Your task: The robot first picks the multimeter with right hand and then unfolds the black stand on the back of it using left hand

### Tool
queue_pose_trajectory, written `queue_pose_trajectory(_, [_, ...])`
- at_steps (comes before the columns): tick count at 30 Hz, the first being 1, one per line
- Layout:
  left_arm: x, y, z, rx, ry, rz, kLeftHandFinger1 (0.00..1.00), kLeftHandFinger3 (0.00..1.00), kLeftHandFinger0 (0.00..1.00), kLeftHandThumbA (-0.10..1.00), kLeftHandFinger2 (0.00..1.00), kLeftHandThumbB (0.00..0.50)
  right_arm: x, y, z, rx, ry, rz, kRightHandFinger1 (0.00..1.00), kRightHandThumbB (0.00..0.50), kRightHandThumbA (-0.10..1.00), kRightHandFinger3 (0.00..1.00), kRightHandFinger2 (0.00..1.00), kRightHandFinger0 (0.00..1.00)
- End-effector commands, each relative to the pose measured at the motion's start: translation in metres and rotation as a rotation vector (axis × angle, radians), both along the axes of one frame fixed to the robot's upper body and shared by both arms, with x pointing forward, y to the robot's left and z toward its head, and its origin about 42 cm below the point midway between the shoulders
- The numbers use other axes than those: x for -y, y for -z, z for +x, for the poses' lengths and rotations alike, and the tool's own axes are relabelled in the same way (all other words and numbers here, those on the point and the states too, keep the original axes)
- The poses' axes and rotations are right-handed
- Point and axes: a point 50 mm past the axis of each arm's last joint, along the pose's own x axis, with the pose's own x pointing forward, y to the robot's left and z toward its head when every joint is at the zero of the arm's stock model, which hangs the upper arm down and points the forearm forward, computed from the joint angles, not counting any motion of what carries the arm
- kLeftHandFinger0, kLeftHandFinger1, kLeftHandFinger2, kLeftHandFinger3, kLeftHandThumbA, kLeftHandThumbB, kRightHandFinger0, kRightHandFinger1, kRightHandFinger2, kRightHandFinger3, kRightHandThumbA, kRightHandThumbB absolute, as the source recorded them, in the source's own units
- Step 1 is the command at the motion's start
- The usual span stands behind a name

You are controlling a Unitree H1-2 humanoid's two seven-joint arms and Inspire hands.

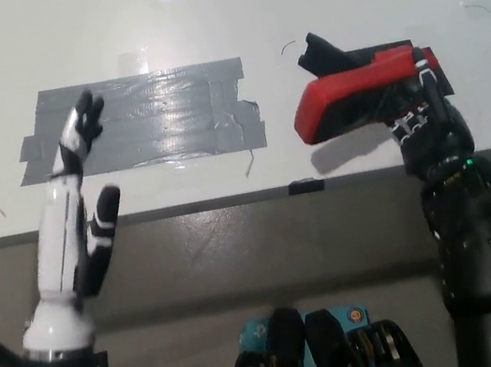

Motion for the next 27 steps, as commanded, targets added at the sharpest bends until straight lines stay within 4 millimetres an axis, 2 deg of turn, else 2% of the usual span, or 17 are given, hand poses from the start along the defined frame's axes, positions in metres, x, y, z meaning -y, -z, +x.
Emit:
queue_pose_trajectory(1, [0.044,-0.104,-0.005,0.252,0.094,0.002,1.00,1.00,1.00,1.00,1.00,0.168,-0.079,-0.141,-0.047,0.681,-0.540,0.362,0.24,0.130,0.10,0.98,0.79,0.00])
queue_pose_trajectory(6, [0.059,-0.113,0.013,0.235,0.120,0.005,1.00,1.00,1.00,1.00,1.00,0.235,-0.084,-0.140,-0.060,0.703,-0.583,0.367,0.22,0.113,0.12,0.97,0.77,0.00])
queue_pose_trajectory(10, [0.069,-0.118,0.021,0.210,0.118,0.016,1.00,1.00,1.00,1.00,1.00,0.260,-0.088,-0.141,-0.070,0.717,-0.631,0.448,0.19,0.099,0.11,1.00,0.75,0.00])
queue_pose_trajectory(14, [0.079,-0.120,0.025,0.188,0.137,0.032,1.00,1.00,1.00,1.00,1.00,0.280,-0.091,-0.143,-0.077,0.778,-0.708,0.511,0.19,0.103,0.16,1.00,0.80,0.00])
queue_pose_trajectory(16, [0.085,-0.119,0.023,0.185,0.159,0.036,1.00,1.00,1.00,1.00,1.00,0.276,-0.092,-0.142,-0.080,0.789,-0.724,0.520,0.12,0.124,0.14,1.00,0.71,0.00])
queue_pose_trajectory(17, [0.085,-0.119,0.023,0.185,0.159,0.036,1.00,1.00,1.00,1.00,1.00,0.292,-0.092,-0.142,-0.080,0.789,-0.725,0.520,0.08,0.127,0.13,0.95,0.65,0.00])
queue_pose_trajectory(18, [0.088,-0.119,0.020,0.191,0.185,0.039,1.00,1.00,1.00,1.00,1.00,0.261,-0.092,-0.142,-0.082,0.793,-0.731,0.509,0.03,0.112,0.20,0.93,0.61,0.00])
queue_pose_trajectory(21, [0.093,-0.118,0.013,0.208,0.221,0.045,1.00,1.00,1.00,1.00,1.00,0.256,-0.092,-0.142,-0.082,0.800,-0.742,0.523,0.06,0.107,0.21,0.94,0.66,0.00])
queue_pose_trajectory(22, [0.096,-0.117,0.009,0.210,0.235,0.038,1.00,1.00,1.00,1.00,1.00,0.280,-0.091,-0.142,-0.082,0.806,-0.748,0.526,0.08,0.108,0.22,0.92,0.67,0.00])
queue_pose_trajectory(24, [0.098,-0.116,0.004,0.220,0.242,0.040,1.00,1.00,1.00,1.00,1.00,0.281,-0.091,-0.141,-0.081,0.804,-0.754,0.532,0.08,0.112,0.22,0.89,0.66,0.00])
queue_pose_trajectory(25, [0.099,-0.116,-0.001,0.236,0.246,0.046,1.00,1.00,1.00,1.00,1.00,0.276,-0.090,-0.141,-0.081,0.798,-0.745,0.535,0.07,0.118,0.21,0.81,0.63,0.00])
queue_pose_trajectory(26, [0.099,-0.116,-0.003,0.242,0.252,0.048,1.00,1.00,1.00,1.00,1.00,0.270,-0.090,-0.141,-0.081,0.795,-0.742,0.534,0.06,0.132,0.20,0.79,0.61,0.00])
queue_pose_trajectory(27, [0.100,-0.116,-0.008,0.259,0.262,0.052,1.00,1.00,1.00,1.00,1.00,0.257,-0.089,-0.142,-0.080,0.781,-0.726,0.514,0.06,0.149,0.19,0.83,0.61,0.00])
